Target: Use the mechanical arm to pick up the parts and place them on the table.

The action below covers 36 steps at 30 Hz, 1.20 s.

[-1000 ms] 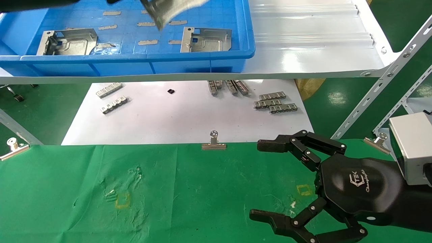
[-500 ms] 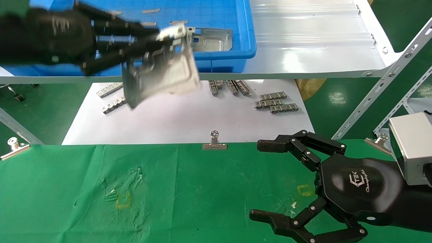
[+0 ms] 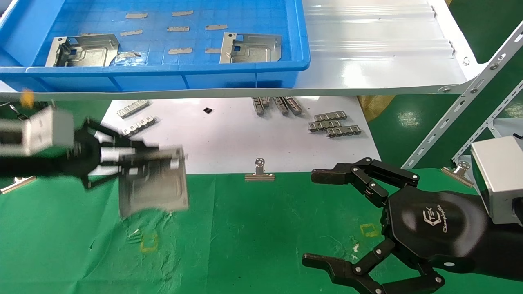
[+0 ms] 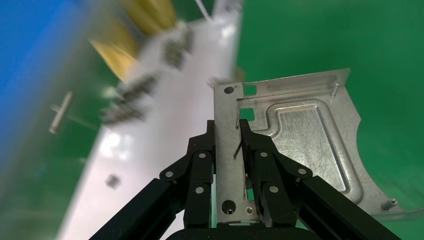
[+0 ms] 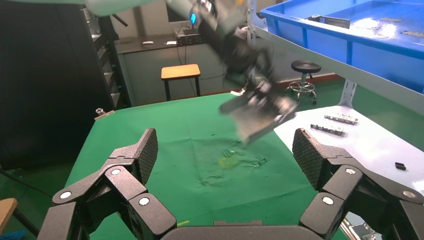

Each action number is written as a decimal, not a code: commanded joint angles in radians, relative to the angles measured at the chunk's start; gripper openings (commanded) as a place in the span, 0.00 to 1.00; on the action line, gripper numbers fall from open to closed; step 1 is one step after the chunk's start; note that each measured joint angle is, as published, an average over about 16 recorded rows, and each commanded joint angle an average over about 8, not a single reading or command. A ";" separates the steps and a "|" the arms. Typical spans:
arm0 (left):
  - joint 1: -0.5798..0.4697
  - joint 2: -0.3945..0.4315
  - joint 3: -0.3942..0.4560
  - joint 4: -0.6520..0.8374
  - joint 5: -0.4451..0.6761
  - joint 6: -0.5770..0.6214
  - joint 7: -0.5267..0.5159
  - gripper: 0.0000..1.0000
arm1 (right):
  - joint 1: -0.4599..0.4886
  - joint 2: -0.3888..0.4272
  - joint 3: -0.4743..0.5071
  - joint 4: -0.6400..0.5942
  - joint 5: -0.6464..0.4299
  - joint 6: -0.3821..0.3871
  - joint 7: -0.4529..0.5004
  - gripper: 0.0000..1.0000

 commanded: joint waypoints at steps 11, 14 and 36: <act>0.104 0.032 0.079 0.160 0.073 -0.036 0.285 0.06 | 0.000 0.000 0.000 0.000 0.000 0.000 0.000 1.00; 0.111 0.046 0.078 0.196 0.071 -0.037 0.334 0.41 | 0.000 0.000 0.000 0.000 0.000 0.000 0.000 1.00; 0.070 0.100 0.065 0.369 0.042 0.004 0.366 1.00 | 0.000 0.000 0.000 0.000 0.000 0.000 0.000 1.00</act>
